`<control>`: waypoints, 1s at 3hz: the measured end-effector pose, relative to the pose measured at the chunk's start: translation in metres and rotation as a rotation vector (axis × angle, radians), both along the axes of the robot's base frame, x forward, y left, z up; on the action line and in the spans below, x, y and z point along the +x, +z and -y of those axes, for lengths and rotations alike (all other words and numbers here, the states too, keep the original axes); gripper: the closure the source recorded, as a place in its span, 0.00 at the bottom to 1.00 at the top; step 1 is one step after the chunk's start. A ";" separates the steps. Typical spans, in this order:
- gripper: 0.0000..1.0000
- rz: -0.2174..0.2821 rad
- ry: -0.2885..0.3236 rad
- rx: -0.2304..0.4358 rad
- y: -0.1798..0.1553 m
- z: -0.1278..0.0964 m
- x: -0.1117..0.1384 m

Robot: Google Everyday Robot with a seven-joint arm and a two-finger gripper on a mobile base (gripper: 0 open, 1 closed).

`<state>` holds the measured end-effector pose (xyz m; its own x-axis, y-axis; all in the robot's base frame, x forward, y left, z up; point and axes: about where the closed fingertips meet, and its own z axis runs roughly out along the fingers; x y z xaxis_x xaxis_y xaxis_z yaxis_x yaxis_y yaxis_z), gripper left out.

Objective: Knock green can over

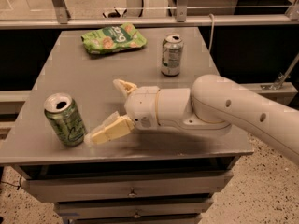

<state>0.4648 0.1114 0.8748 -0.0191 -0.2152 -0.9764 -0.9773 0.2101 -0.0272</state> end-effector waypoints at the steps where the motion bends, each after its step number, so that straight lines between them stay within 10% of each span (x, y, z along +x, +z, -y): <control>1: 0.00 -0.006 0.023 0.066 -0.006 -0.027 0.004; 3: 0.17 -0.004 0.082 0.149 -0.008 -0.065 -0.001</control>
Offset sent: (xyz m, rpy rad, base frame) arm 0.0054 0.0742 -0.0094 0.1809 0.0080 0.0826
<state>0.4638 0.1762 0.8669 -0.0110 -0.0691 -0.9975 -0.9914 0.1311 0.0019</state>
